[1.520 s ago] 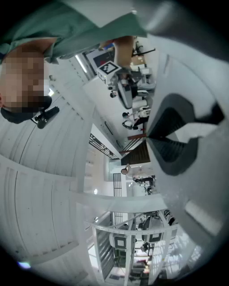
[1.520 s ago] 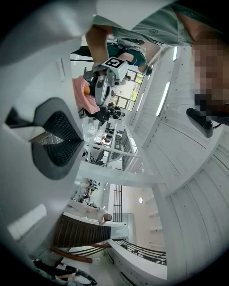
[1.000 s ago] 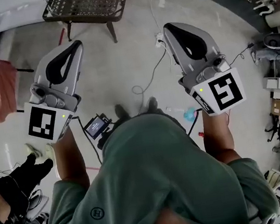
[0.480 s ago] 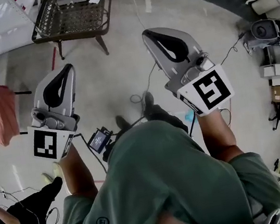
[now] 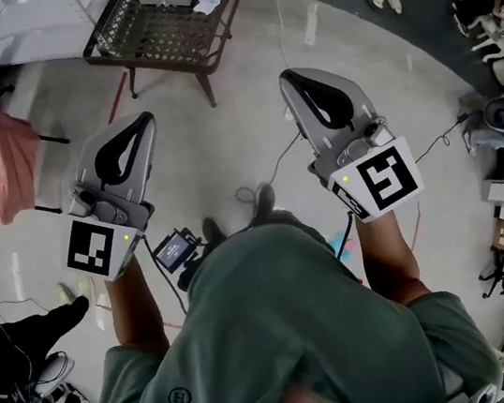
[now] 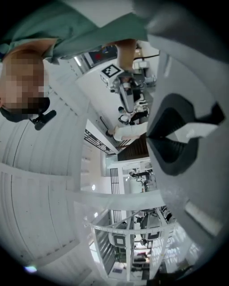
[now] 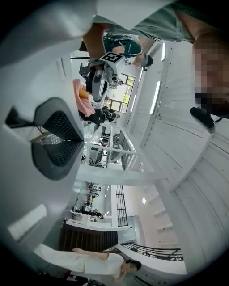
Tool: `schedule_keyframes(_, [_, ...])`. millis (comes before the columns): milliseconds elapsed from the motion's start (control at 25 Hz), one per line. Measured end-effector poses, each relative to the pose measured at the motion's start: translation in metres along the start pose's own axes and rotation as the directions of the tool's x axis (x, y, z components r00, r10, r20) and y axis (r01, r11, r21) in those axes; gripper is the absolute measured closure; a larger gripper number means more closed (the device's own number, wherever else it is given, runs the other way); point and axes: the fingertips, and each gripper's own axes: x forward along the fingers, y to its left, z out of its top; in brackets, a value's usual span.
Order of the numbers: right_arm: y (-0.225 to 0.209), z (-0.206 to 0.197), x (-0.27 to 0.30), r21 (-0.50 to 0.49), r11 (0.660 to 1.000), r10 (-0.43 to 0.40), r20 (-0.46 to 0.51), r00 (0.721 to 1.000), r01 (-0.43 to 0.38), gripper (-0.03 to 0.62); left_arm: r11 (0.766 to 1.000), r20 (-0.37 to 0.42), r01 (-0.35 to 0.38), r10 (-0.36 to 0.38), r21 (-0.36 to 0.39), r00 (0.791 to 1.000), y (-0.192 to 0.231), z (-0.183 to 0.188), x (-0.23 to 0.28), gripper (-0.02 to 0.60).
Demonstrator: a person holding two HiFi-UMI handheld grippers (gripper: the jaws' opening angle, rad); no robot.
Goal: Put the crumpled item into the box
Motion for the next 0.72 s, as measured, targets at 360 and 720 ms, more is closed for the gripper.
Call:
schedule_keyframes(360, [-0.094,-0.035,-0.005,0.038,0.995,0.089,0.034,0.995,-0.09,0.586,0.996,-0.067,-0.088,0.089,0.021,0.994,-0.021,-0.002,0.086,0.578])
schedule_keyframes(720, [-0.112,-0.025,-0.007,0.041,0.993,0.11,0.062,0.992,-0.112,0.586,0.992,-0.076,-0.12,0.123,0.044,0.99,-0.021,0.014,0.096,0.578])
